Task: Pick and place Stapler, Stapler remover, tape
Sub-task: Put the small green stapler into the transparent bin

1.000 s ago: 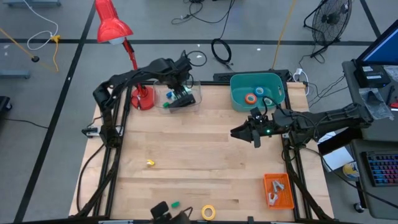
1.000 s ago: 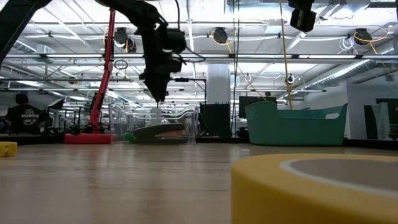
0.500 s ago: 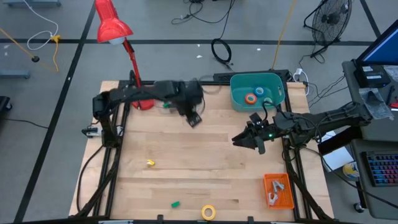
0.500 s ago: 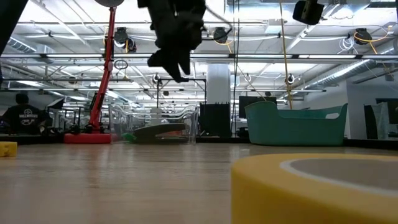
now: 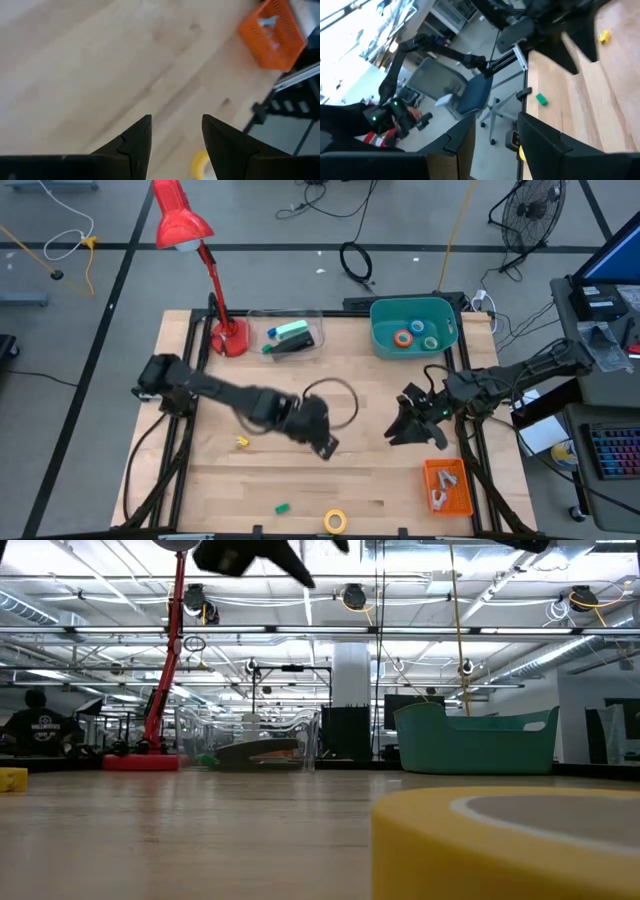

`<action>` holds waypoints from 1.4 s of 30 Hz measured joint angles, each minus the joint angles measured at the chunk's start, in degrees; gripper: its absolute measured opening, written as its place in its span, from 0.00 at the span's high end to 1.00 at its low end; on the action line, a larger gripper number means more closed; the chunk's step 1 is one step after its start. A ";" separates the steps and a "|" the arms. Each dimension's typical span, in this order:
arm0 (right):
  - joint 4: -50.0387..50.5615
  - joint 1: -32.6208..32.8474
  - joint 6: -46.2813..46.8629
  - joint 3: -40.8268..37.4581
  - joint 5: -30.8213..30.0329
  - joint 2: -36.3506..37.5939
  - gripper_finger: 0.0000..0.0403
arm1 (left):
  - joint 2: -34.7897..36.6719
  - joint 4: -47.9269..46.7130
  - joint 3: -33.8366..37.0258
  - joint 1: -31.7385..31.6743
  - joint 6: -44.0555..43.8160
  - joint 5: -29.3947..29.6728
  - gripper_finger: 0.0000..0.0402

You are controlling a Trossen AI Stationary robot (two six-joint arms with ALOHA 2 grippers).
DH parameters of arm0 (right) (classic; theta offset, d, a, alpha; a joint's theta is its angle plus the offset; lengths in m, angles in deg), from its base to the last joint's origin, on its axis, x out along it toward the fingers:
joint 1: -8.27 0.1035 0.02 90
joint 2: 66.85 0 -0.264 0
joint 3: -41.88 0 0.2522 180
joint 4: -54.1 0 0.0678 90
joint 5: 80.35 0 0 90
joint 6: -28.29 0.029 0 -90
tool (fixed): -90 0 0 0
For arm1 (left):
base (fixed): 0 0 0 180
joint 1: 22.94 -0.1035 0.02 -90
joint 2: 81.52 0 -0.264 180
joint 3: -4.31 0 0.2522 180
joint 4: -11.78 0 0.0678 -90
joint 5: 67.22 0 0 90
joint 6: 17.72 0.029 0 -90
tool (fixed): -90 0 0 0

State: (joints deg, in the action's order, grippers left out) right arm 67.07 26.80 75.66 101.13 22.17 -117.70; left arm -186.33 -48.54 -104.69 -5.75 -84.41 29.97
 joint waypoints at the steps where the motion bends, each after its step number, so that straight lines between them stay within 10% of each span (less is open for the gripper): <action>1: 0.09 0.30 -0.31 0.00 0.02 0.00 0.65 | 0.00 0.39 0.00 1.66 -2.14 1.59 0.56; 15: -0.24 0.78 1.35 0.02 4.24 0.00 0.65 | -0.07 0.21 0.00 19.65 -16.91 5.98 0.56; 23: -0.02 1.55 1.28 0.04 5.19 -0.04 0.65 | -4.23 2.90 -1.34 22.33 -20.69 -4.69 0.57; 42: 0.21 2.27 1.15 0.09 5.65 -0.02 0.65 | -22.90 -26.19 -22.34 20.43 -1.21 -16.31 0.80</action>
State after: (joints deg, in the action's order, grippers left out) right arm 67.28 29.07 76.80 101.22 27.81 -117.72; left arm -209.23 -74.73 -127.03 14.69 -85.62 13.66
